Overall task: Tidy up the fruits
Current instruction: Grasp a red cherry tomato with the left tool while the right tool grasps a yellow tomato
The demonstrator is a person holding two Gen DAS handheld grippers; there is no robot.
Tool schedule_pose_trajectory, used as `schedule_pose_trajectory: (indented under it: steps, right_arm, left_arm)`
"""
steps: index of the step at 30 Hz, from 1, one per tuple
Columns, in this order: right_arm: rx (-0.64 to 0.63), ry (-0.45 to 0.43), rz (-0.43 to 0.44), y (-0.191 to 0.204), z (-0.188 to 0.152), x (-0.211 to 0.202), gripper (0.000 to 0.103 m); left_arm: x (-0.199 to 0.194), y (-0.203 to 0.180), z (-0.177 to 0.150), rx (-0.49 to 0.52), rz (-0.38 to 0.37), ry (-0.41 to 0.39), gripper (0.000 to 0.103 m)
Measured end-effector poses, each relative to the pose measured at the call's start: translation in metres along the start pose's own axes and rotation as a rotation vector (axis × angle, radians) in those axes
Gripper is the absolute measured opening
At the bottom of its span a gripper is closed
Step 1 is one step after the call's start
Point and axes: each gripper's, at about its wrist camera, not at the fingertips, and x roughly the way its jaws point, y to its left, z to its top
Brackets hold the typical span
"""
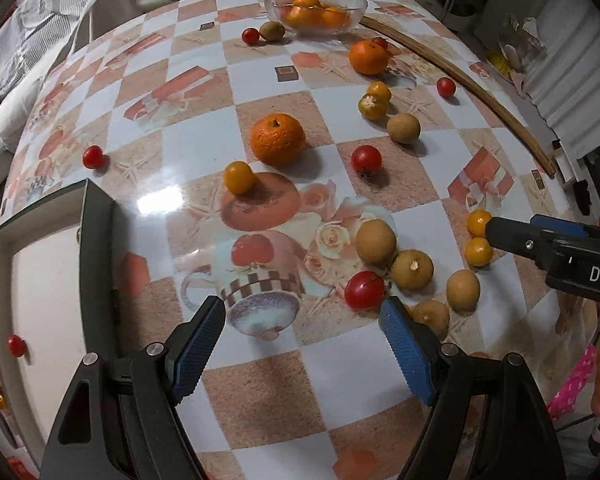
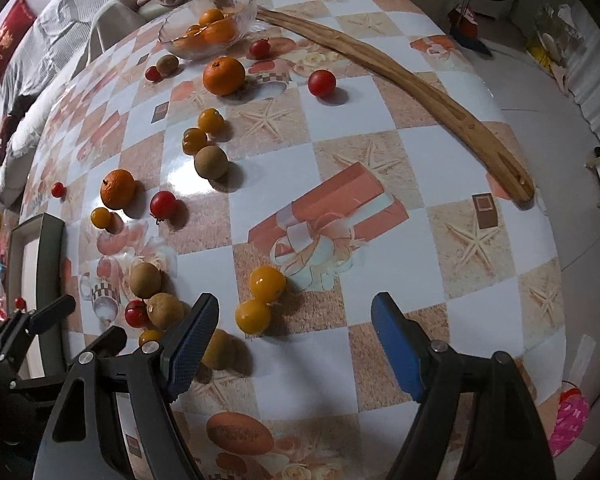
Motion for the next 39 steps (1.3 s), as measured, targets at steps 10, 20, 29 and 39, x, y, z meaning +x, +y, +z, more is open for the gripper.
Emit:
schedule_pose_trajectory:
  steps: [10, 20, 29, 39]
  right_arm:
    - [-0.013, 0.008, 0.022, 0.005, 0.008, 0.008, 0.076]
    - [-0.024, 0.045, 0.005, 0.014, 0.01, 0.023, 0.052]
    - [-0.074, 0.052, -0.033, 0.025, 0.01, 0.024, 0.023]
    - [-0.044, 0.03, 0.042, 0.02, 0.012, 0.011, 0.023]
  left_arm:
    - [0.013, -0.009, 0.008, -0.012, -0.002, 0.018, 0.081]
    - [0.019, -0.015, 0.01, -0.038, 0.023, 0.037, 0.065]
    - [0.022, -0.026, 0.013, -0.028, -0.001, 0.041, 0.024]
    - [0.005, -0.003, 0.012, -0.108, -0.065, 0.029, 0.024]
